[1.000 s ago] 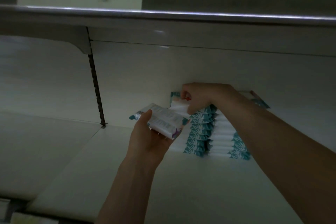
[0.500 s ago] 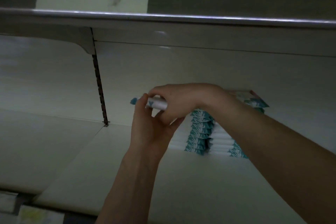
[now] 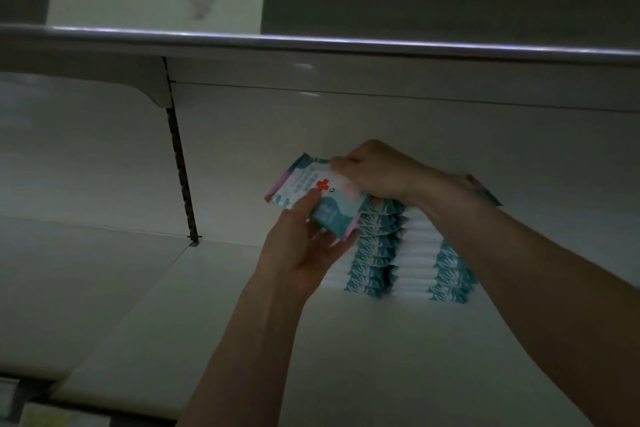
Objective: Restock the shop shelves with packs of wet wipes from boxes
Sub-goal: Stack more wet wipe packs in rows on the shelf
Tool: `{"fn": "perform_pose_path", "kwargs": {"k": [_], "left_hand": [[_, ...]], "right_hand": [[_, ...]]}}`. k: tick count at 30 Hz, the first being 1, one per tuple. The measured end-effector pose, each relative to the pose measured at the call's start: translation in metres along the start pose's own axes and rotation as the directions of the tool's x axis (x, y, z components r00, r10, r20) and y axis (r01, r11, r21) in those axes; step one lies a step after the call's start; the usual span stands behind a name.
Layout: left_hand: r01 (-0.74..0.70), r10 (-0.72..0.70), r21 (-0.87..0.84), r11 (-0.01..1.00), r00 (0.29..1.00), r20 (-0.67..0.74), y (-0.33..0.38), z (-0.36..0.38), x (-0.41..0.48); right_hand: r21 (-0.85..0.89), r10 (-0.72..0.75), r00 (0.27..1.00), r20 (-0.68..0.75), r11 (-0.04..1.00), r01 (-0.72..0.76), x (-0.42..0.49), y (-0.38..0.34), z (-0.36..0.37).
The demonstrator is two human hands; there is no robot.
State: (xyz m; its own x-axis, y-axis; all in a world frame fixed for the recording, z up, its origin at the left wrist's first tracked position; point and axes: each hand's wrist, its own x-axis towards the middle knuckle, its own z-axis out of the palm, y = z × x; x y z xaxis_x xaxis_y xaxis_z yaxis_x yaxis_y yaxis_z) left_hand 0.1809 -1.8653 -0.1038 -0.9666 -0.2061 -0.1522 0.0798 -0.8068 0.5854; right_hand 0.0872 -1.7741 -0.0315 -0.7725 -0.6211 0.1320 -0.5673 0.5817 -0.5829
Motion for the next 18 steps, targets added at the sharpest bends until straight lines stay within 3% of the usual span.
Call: {"fn": "perform_pose_path", "kwargs": {"k": [2, 5, 10, 13, 16, 18], "left_hand": [[0.047, -0.051, 0.066, 0.997, 0.997, 0.055, 0.001, 0.005, 0.001], [0.099, -0.11, 0.266, 0.959, 0.994, 0.025, 0.019, 0.009, 0.008], [0.108, -0.134, 0.617, 0.779, 0.991, -0.004, 0.054, 0.027, 0.023], [0.079, -0.075, 0.583, 0.808, 0.997, -0.031, 0.07, 0.036, 0.032], [0.031, -0.026, 0.453, 0.891, 1.0, -0.016, 0.074, 0.045, 0.04], [-0.007, 0.019, 0.522, 0.853, 1.0, -0.019, 0.069, 0.049, 0.047]], "right_hand": [[-0.039, 0.025, 0.999, 0.038, 0.999, -0.023, 0.001, 0.004, -0.004], [-0.039, 0.005, 0.999, 0.031, 0.999, -0.004, 0.004, 0.004, -0.023], [0.181, -0.008, 1.0, -0.012, 0.984, 0.01, 0.005, 0.001, -0.034], [0.25, 0.084, 0.992, -0.097, 0.967, -0.057, 0.002, 0.011, -0.041], [0.095, 0.136, 0.984, -0.111, 0.987, -0.126, -0.001, 0.023, -0.049], [0.037, 0.168, 0.98, -0.104, 0.986, -0.165, -0.003, 0.029, -0.049]]}}
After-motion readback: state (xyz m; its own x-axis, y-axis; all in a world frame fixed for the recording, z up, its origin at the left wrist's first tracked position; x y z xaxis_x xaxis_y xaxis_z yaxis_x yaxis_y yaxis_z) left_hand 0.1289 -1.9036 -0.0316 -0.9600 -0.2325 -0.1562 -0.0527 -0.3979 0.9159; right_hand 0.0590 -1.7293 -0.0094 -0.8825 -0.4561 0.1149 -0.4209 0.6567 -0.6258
